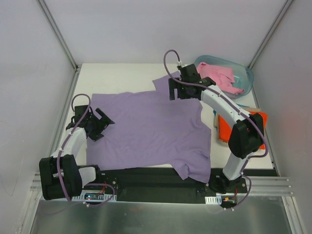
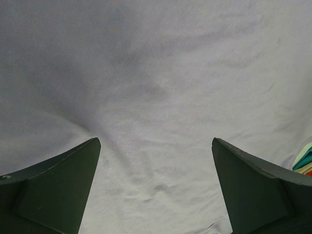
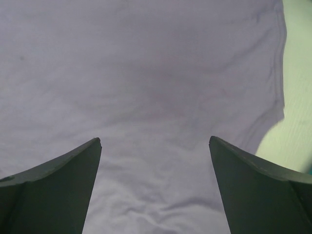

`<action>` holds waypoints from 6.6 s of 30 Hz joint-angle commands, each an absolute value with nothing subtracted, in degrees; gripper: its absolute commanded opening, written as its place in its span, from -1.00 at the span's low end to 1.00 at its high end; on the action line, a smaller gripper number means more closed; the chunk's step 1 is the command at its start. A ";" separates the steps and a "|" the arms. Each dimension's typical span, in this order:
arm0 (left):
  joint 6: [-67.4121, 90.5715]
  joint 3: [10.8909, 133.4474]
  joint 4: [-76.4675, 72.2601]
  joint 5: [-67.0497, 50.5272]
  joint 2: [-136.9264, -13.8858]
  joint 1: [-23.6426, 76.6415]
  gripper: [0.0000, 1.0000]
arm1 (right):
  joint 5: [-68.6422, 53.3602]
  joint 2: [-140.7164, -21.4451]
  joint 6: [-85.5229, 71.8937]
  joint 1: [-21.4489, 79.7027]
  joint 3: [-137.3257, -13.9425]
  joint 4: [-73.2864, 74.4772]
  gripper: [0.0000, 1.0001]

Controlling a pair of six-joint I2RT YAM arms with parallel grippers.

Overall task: Fold and stack the t-shirts
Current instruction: Flatten out the tshirt, then grap the side of the flattened tshirt closest away from the robot with both arms

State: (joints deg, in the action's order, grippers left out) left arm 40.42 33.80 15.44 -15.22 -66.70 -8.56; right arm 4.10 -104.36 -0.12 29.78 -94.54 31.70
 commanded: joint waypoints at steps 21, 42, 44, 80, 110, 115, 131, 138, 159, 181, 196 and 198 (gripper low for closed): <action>42.71 59.14 21.53 -10.99 -100.61 -8.00 0.99 | 0.53 -116.44 -6.33 24.17 -84.45 33.04 0.93; 39.81 69.01 36.56 7.44 -85.02 -8.44 0.99 | -4.23 -107.04 7.99 23.11 -105.96 41.33 0.93; 41.30 63.13 37.52 9.74 -76.17 -8.44 0.99 | -0.36 -99.01 7.21 23.64 -98.13 37.29 0.93; 58.27 36.39 36.56 11.95 -71.28 -12.65 0.15 | -7.21 -57.39 -10.55 18.81 -38.76 12.92 0.93; 54.67 39.99 35.24 11.78 -69.26 -18.72 0.14 | -5.98 -59.41 -9.93 18.81 -39.20 13.45 0.93; 54.23 42.44 35.24 12.30 -73.91 -19.60 0.12 | -5.80 -59.41 -9.67 18.81 -39.20 13.45 0.93; 55.02 43.77 35.16 10.72 -83.68 -19.86 -0.63 | -5.45 -60.29 -9.58 18.81 -39.73 13.80 0.93; 53.35 43.16 35.15 7.82 -82.44 -19.86 -0.98 | -6.50 -61.35 -9.40 19.07 -39.99 14.85 0.94; 51.33 33.93 33.05 6.33 -68.91 -19.86 -0.98 | -9.24 -67.06 -9.58 45.32 -44.74 29.52 0.96; 48.52 33.13 30.50 5.62 -66.71 -19.95 -0.92 | 1.67 -83.66 -20.56 59.85 -46.58 40.34 0.53; 49.57 33.66 30.50 5.54 -68.90 -20.13 -0.87 | 3.69 -88.85 -27.77 60.03 -45.00 37.26 -0.57; 49.57 33.92 30.59 5.19 -68.91 -20.21 -0.88 | 3.51 -88.77 -27.25 60.12 -45.00 38.49 -0.73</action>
State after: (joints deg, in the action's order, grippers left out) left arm 49.65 33.26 30.33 4.97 -68.51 -19.62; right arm 3.44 -86.72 -24.47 59.72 -45.78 41.52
